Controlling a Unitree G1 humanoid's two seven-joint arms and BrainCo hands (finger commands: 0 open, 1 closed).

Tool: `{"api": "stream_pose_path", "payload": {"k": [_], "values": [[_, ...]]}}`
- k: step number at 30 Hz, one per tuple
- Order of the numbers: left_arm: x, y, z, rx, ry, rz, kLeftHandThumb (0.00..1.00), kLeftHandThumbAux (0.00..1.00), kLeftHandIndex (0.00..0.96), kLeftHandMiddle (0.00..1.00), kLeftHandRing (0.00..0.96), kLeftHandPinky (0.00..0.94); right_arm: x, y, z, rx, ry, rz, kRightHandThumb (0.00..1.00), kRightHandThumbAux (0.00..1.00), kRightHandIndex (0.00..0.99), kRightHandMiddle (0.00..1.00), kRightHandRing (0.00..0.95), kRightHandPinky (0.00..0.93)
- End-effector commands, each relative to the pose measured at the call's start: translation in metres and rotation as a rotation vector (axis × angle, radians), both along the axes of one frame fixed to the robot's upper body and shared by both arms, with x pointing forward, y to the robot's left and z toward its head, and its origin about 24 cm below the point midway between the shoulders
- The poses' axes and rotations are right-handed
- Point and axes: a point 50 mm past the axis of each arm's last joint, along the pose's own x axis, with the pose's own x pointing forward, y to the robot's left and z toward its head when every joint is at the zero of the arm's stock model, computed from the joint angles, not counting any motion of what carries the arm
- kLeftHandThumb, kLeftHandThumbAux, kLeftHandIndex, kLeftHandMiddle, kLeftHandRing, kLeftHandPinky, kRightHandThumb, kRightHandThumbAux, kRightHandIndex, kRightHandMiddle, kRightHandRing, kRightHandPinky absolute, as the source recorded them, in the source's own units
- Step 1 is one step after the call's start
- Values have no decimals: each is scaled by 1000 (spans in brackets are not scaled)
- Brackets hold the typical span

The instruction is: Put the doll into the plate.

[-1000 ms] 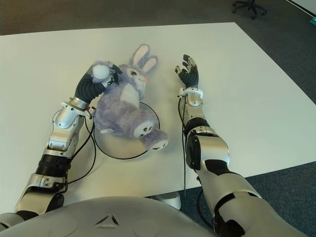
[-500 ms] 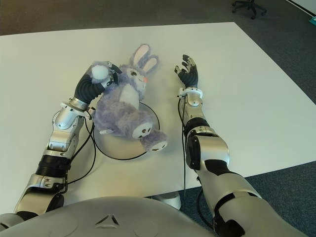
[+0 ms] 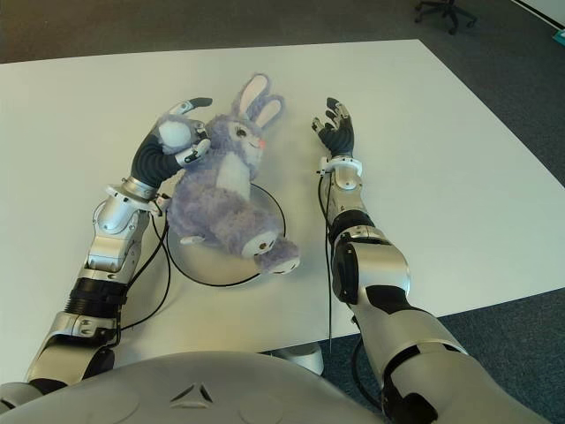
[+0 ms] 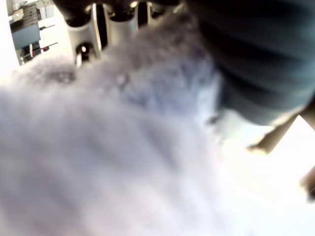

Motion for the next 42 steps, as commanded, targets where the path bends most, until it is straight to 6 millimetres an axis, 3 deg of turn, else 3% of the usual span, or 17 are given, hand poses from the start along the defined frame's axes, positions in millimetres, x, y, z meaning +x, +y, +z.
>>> {"api": "stream_pose_path", "payload": {"k": [1,30,42], "values": [[0,4,-6,27,19,-2,195,509,146,257,233,165,-21,2,-42,22,156,-10,535,859,147,117,89,105],[-1,8,-5,51,1,16,186,483,82,134,117,95,-20,4,-42,30,157,-9,564,869,145,122,87,98],[0,12,-5,70,-20,46,114,406,26,89,63,5,-21,4,-43,22,157,-13,487,863,155,116,86,106]]}}
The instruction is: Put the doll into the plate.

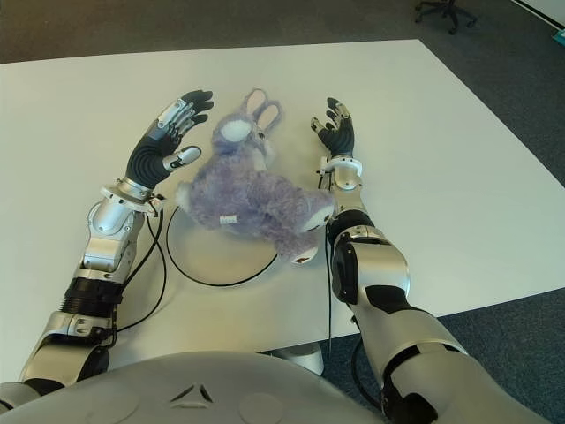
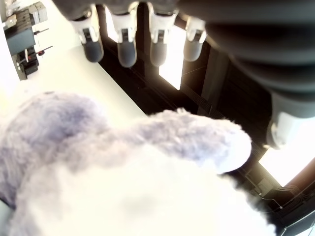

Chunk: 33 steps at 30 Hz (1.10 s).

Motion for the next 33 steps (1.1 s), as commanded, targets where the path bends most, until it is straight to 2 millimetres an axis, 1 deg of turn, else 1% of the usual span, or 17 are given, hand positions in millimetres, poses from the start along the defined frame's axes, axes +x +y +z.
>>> {"api": "stream_pose_path", "payload": {"k": [1,4,13,21,33], "values": [[1,5,-4,26,1,32,108,394,19,87,60,1,-21,2,-42,15,156,-13,481,865,159,118,87,103],[1,6,-2,29,-15,41,95,368,2,78,55,0,-21,2,-42,10,157,-14,451,864,162,118,90,105],[1,9,0,21,-32,66,57,347,0,69,43,0,-21,2,-43,0,159,-10,408,862,154,117,90,105],[2,12,1,18,-41,81,40,347,0,65,32,0,-21,2,-43,-1,158,-8,406,870,149,117,91,100],[2,14,2,-3,-37,87,33,350,11,75,43,7,-21,1,-43,-6,157,-9,397,870,148,116,87,102]]}}
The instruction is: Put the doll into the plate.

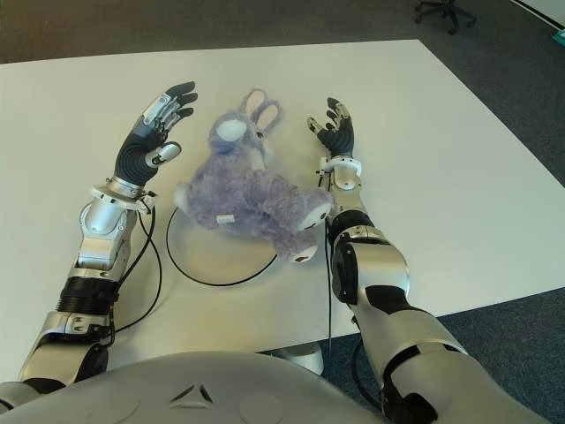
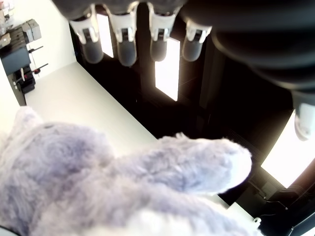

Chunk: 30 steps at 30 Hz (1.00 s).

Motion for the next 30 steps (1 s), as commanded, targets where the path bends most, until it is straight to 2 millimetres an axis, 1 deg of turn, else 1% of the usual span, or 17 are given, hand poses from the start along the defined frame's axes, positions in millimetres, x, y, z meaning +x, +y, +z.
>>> {"api": "stream_pose_path", "payload": {"k": [1,2,4,6,9,10,16,20,27,30], "values": [[2,2,-2,-13,14,14,33,349,12,76,44,8,-21,1,-43,13,156,-10,396,870,148,116,88,103],[2,2,-2,-24,17,14,33,349,12,76,44,9,-21,1,-43,12,156,-10,396,870,148,116,88,103],[2,3,-2,-47,20,12,41,336,17,75,46,38,-21,1,-43,11,158,-9,395,870,148,119,93,110],[2,4,-1,-65,21,11,42,334,18,75,47,41,-21,1,-43,12,158,-10,395,871,148,119,93,110],[2,5,-1,-90,18,9,31,316,12,70,47,47,-21,1,-43,14,157,-11,408,870,150,122,96,114],[2,5,-1,-101,17,7,12,306,2,66,44,46,-21,1,-43,16,157,-11,411,872,152,123,97,113],[2,7,0,-163,21,-5,34,322,11,81,59,57,-21,1,-43,18,155,-10,416,869,150,122,95,98],[3,10,1,-188,21,5,28,331,7,91,70,62,-21,1,-43,21,159,-11,420,876,145,122,91,95],[3,12,2,-219,17,21,26,350,0,107,86,55,-22,1,-43,27,160,-12,473,875,141,123,93,106],[2,14,2,-225,13,22,42,369,0,106,86,38,-22,1,-43,27,158,-12,472,868,149,122,94,108]]}}
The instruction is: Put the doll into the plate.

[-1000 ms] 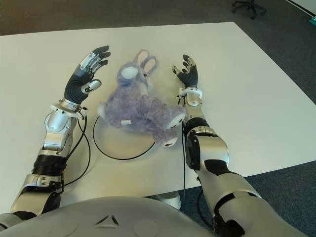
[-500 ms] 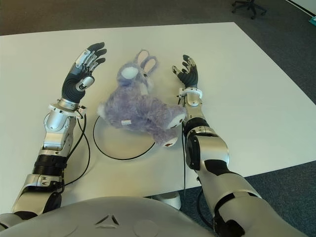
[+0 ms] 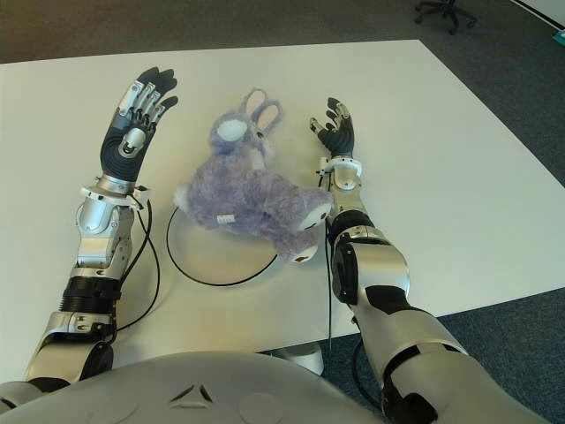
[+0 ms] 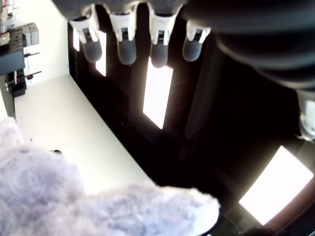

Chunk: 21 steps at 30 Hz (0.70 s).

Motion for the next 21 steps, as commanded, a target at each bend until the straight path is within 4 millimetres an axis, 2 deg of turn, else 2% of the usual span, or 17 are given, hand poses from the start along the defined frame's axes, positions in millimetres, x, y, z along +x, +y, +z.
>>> {"api": "stream_pose_path", "payload": {"k": [1,10,21], "values": [[1,4,-1,-23,14,-1,45,372,0,105,85,35,-21,2,-43,24,159,-9,467,868,150,122,94,107],[2,12,-1,-14,22,29,32,363,0,82,67,23,-21,2,-43,12,161,-4,397,865,147,111,87,99],[4,21,-2,-27,68,105,35,395,0,76,60,35,-21,2,-43,23,165,-7,429,867,150,119,89,107]]}}
